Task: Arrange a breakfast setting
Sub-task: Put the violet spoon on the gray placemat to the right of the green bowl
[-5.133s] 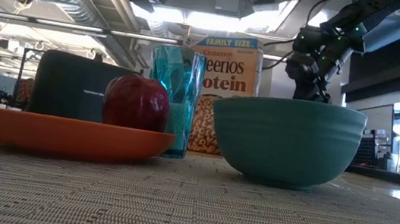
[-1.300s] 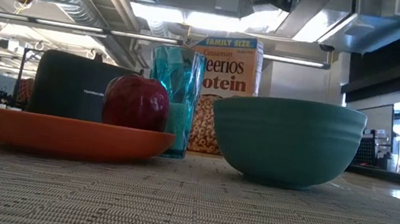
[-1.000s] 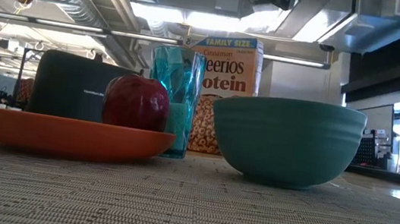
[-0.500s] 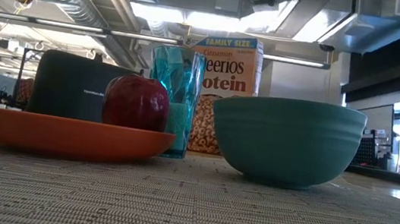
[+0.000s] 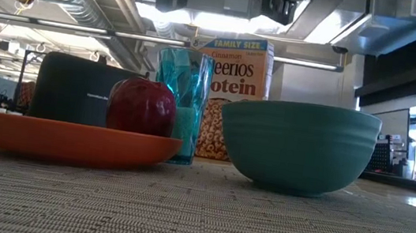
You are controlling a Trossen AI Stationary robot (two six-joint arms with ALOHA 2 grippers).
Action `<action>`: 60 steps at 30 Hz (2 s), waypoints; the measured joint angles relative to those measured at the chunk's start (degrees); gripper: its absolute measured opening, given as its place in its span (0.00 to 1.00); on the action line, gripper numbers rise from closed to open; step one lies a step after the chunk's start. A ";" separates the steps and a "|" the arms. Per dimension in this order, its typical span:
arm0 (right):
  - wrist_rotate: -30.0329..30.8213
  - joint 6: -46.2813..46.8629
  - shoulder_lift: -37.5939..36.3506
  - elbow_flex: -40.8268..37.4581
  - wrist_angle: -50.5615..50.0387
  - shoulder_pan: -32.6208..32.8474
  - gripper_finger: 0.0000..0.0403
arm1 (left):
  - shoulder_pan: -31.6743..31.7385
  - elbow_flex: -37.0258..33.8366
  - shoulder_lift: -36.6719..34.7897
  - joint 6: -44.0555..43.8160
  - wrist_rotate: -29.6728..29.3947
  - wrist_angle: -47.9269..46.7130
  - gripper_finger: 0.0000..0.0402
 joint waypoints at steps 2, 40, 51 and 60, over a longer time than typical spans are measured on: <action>-0.86 -0.01 0.20 0.00 -0.35 0.00 0.21 | 0.07 0.00 0.10 0.00 -0.30 -0.25 0.03; 20.57 5.54 -6.75 -0.72 -9.84 -2.10 0.02 | 4.80 0.00 -22.39 10.82 -28.35 -8.14 0.44; 27.07 22.58 -29.00 -31.84 13.22 -0.29 0.02 | -3.99 0.00 -31.12 12.21 -44.20 -11.88 0.43; 39.91 36.41 -34.42 -50.92 19.84 10.11 0.02 | -3.81 0.00 -27.03 12.33 -46.56 -12.26 0.43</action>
